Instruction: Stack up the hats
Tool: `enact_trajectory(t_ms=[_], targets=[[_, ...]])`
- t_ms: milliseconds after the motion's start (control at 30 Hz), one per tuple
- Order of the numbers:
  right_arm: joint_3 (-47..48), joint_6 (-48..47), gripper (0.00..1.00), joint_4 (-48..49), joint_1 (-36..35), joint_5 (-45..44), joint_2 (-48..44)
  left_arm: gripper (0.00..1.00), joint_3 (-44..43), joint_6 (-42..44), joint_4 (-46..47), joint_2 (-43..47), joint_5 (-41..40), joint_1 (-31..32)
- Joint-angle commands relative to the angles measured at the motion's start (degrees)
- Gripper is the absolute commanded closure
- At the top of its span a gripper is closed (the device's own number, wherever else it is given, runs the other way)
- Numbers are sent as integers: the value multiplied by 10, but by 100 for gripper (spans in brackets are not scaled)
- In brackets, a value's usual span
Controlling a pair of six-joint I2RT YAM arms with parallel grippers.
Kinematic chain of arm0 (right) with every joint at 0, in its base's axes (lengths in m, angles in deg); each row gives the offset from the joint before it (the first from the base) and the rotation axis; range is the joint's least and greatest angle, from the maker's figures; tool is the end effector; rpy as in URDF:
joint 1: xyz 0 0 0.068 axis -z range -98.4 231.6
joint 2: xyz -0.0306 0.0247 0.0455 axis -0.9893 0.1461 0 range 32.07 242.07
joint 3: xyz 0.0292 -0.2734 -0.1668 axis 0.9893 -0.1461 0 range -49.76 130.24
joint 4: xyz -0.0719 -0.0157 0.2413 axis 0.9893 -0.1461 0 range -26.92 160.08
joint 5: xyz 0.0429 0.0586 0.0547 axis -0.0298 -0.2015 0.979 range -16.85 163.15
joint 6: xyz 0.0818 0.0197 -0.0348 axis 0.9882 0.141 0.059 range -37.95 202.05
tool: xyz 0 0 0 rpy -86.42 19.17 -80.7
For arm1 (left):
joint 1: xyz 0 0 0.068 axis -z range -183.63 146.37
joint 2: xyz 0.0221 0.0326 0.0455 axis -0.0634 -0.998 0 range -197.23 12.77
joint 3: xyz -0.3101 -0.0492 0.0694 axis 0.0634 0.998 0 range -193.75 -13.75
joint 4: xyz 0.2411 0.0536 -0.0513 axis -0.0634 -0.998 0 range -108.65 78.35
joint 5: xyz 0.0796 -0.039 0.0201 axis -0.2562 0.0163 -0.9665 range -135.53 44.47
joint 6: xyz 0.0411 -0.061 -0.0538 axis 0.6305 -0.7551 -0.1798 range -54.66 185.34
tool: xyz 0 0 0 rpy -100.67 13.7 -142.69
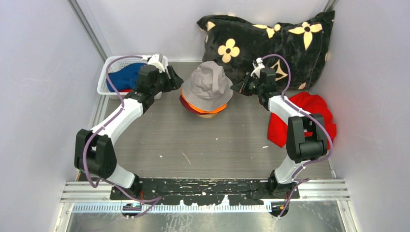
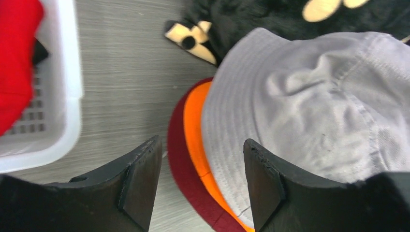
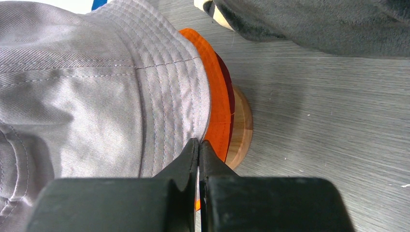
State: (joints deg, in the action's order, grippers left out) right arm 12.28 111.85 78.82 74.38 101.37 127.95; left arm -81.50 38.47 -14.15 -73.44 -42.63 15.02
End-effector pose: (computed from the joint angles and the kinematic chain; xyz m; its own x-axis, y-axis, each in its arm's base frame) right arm 0.4049 0.0902 0.2830 -0.6313 0.3613 -0.6862 -0.2557 0.7384 0.6240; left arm 0.3649 -0.1275 0.3537 -0.4669 -0.3187 -0.8249 0.1716 0.8824 -0.4381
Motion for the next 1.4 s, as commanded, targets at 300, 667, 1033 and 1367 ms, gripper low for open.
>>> enact_trajectory(t_ms=[300, 667, 1033, 1367], targets=[[10, -16, 99, 18, -1, 1, -28, 39, 38, -161, 133, -27, 201, -32], [6, -18, 99, 19, -2, 0, -31, 40, 73, -198, 176, -35, 237, -41], [1, -20, 99, 21, -1, -1, -29, 63, 131, -258, 291, -47, 265, -58], [-2, -32, 99, 6, -2, -24, -14, 100, 169, -262, 326, -45, 260, -76]])
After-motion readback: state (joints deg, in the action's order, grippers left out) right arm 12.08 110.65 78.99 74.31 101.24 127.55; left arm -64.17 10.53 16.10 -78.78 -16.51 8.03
